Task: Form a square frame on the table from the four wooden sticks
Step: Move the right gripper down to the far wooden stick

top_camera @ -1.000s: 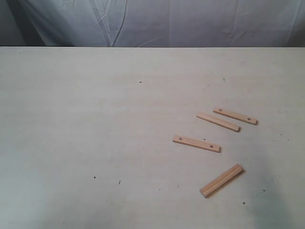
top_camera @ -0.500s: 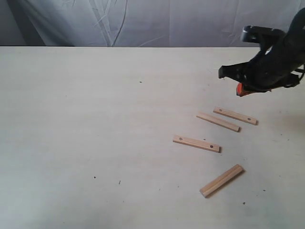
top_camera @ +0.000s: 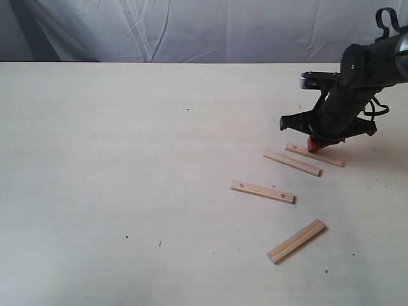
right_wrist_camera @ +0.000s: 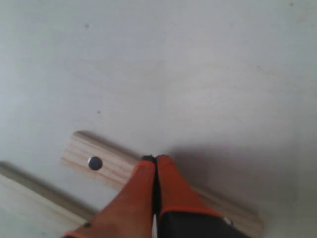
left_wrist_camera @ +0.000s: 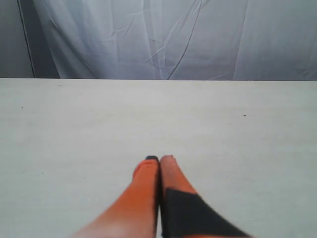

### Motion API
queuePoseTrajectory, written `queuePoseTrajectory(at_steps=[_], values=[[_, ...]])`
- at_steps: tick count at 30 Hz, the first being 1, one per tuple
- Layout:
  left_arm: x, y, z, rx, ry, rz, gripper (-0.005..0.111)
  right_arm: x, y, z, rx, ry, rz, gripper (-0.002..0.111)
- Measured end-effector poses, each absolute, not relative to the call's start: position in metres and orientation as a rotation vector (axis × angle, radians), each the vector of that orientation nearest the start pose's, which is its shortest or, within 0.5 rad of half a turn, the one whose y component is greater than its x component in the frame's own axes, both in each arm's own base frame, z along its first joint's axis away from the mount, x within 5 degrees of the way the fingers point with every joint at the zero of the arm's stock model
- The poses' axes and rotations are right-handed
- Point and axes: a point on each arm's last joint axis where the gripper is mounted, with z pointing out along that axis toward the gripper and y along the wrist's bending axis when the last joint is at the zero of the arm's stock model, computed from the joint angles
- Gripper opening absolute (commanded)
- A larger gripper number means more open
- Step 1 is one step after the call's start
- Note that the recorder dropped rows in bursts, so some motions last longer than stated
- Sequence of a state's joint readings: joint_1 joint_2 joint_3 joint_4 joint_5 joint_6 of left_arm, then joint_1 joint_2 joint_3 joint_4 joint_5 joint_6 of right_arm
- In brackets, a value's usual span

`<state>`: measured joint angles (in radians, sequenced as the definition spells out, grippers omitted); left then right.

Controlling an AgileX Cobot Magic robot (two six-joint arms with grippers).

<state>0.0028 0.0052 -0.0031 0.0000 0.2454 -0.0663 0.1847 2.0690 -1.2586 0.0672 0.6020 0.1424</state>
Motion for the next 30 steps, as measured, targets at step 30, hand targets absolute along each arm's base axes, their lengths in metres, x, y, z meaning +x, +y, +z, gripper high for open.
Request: queuePoseTrajectory(at_steps=[30], values=[[0.056,0.000,0.192,-0.060,1.730,-0.047,0.000,0.345,0.207,0.113,-0.574,2.800,0.148,0.000]])
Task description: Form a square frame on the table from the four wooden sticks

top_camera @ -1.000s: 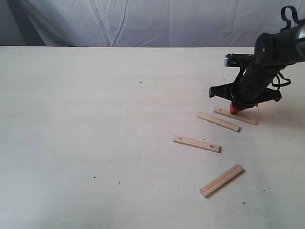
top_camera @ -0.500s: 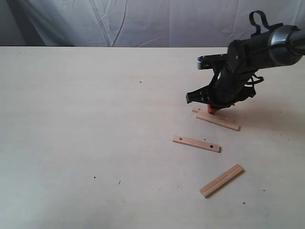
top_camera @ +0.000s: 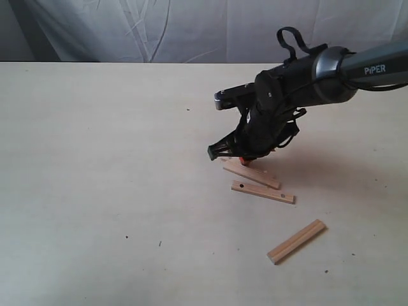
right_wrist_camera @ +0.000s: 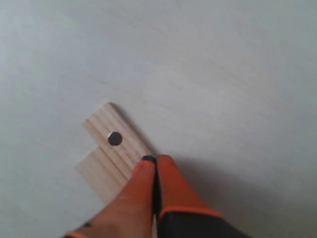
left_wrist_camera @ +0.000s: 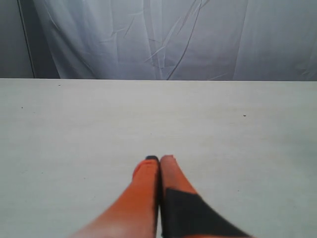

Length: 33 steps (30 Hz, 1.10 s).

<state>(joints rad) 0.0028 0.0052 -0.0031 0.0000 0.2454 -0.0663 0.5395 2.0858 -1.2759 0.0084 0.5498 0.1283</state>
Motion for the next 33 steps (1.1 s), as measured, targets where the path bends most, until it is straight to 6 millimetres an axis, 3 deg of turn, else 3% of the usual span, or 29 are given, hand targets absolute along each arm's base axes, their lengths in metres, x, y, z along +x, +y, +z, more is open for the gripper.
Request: queuePoseTrajectory(at_steps=[19,25,31,33], values=[[0.056,0.000,0.192,-0.060,1.730,-0.047,0.000,0.355,0.212,0.111,-1.031,2.498,0.007,0.000],[0.056,0.000,0.192,-0.060,1.730,-0.047,0.000,0.356,0.211,0.115,-1.051,2.470,-0.006,0.000],[0.056,0.000,0.192,-0.060,1.730,-0.047,0.000,0.352,0.211,0.147,-0.967,2.454,0.049,0.000],[0.056,0.000,0.192,-0.060,1.730,-0.047,0.000,0.350,0.211,0.148,-0.930,2.492,0.077,0.000]])
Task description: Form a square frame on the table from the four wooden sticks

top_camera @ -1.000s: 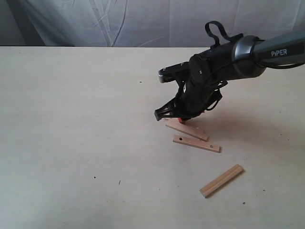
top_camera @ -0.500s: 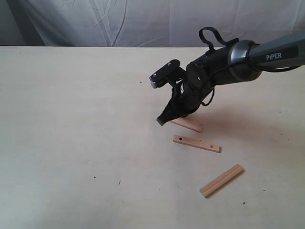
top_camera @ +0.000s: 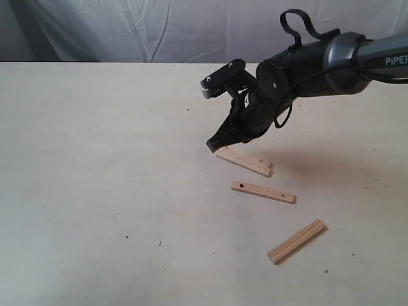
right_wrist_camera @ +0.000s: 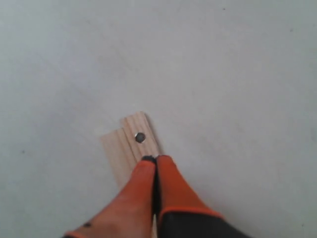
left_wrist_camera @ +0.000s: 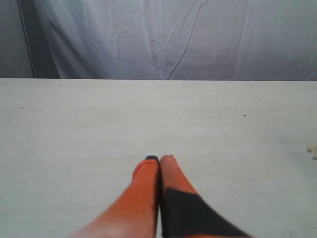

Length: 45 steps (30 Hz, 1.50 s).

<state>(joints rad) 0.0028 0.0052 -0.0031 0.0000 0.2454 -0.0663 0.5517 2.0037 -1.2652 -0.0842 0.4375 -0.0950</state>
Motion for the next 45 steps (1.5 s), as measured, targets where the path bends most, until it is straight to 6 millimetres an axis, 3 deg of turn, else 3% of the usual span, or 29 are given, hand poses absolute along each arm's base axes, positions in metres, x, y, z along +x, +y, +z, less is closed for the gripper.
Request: queuePoseTrajectory(at_steps=[9,26,45], values=[[0.056,0.000,0.192,-0.060,1.730,-0.047,0.000,0.343,0.210,0.116,-0.882,2.672,0.098,0.000],[0.056,0.000,0.192,-0.060,1.730,-0.047,0.000,0.338,0.210,0.119,-0.846,2.736,0.124,0.000],[0.056,0.000,0.192,-0.060,1.730,-0.047,0.000,0.341,0.208,0.125,-0.835,2.695,0.085,0.000]])
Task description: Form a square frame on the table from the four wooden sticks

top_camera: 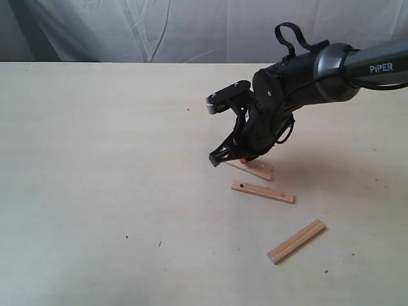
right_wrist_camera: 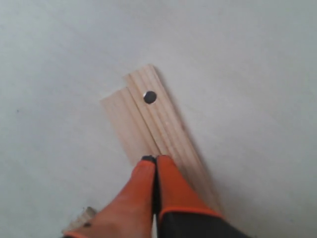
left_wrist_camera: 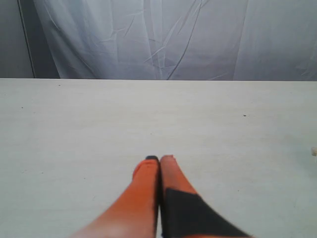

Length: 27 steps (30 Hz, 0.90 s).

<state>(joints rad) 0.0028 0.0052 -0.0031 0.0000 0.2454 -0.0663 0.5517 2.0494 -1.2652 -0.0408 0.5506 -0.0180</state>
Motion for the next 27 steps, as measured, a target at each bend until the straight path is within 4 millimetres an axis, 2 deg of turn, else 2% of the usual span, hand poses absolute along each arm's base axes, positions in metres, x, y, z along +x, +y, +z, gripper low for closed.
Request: queuePoseTrajectory(at_steps=[4,5,11,21,27], values=[[0.056,0.000,0.192,-0.060,1.730,-0.047,0.000,0.343,0.206,0.124,-0.848,2.687,0.043,0.000],[0.056,0.000,0.192,-0.060,1.730,-0.047,0.000,0.343,0.206,0.118,-0.847,2.701,0.040,0.000],[0.056,0.000,0.192,-0.060,1.729,-0.047,0.000,0.341,0.209,0.116,-0.813,2.730,0.074,0.000],[0.056,0.000,0.192,-0.060,1.726,-0.047,0.000,0.318,0.236,0.117,-0.975,2.740,0.087,0.000],[0.056,0.000,0.192,-0.060,1.723,-0.047,0.000,0.313,0.238,0.122,-0.980,2.748,0.096,0.000]])
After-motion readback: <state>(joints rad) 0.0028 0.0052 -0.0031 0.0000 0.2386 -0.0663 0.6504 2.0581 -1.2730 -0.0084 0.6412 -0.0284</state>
